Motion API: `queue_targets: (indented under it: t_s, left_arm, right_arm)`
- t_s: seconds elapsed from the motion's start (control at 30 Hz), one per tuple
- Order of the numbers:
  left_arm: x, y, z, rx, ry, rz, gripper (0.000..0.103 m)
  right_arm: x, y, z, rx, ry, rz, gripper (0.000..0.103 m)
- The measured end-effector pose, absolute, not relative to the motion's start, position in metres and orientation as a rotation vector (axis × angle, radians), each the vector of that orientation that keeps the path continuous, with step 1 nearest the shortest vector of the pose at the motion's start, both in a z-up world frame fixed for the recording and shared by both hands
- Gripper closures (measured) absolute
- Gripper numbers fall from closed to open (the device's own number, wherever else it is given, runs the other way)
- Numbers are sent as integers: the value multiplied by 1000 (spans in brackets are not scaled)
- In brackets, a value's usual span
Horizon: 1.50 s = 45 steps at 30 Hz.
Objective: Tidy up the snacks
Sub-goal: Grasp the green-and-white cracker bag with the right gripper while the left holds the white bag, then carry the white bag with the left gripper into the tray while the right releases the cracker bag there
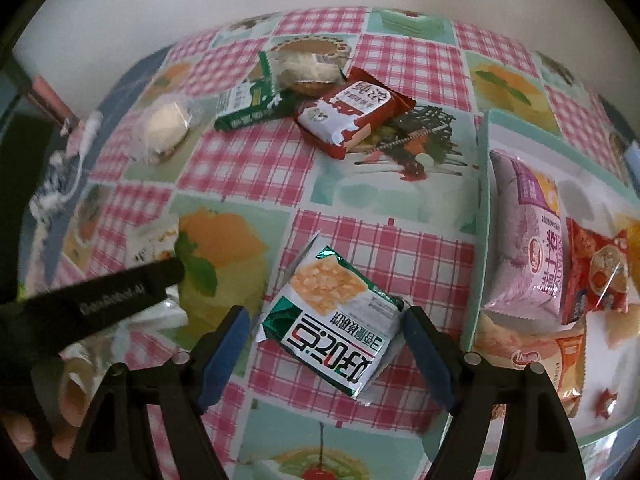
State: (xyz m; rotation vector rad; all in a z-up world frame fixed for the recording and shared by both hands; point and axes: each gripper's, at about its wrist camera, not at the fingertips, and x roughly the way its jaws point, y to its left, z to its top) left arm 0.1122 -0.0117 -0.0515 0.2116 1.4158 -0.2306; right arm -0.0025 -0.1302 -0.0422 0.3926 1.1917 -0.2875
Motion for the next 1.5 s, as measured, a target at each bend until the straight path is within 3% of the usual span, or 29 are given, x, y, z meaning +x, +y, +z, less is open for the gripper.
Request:
queue_targets:
  t_s: [0.37,0.6,0.73,1.13,1.5]
  left_arm:
    - [111,-16,-50,215,1416,-219,49]
    - [111,-18,-49,216,1407,-224,49]
    - [110,-20,-43,228,1386,-250,49]
    - [99,-19,7,200,1251,-300,49]
    - [70,-50,41,227,1149,-396,49]
  right_arm:
    - [-3,-121,-51,337,1198,-301,20]
    - [-6,-126,-46,354,1175,-312,32]
    - [-9,-135,-42,392,1153,-317,33]
    - [-37,-160,22,465,971,-407,33]
    - [-82,-222,43,575,861,-618,33]
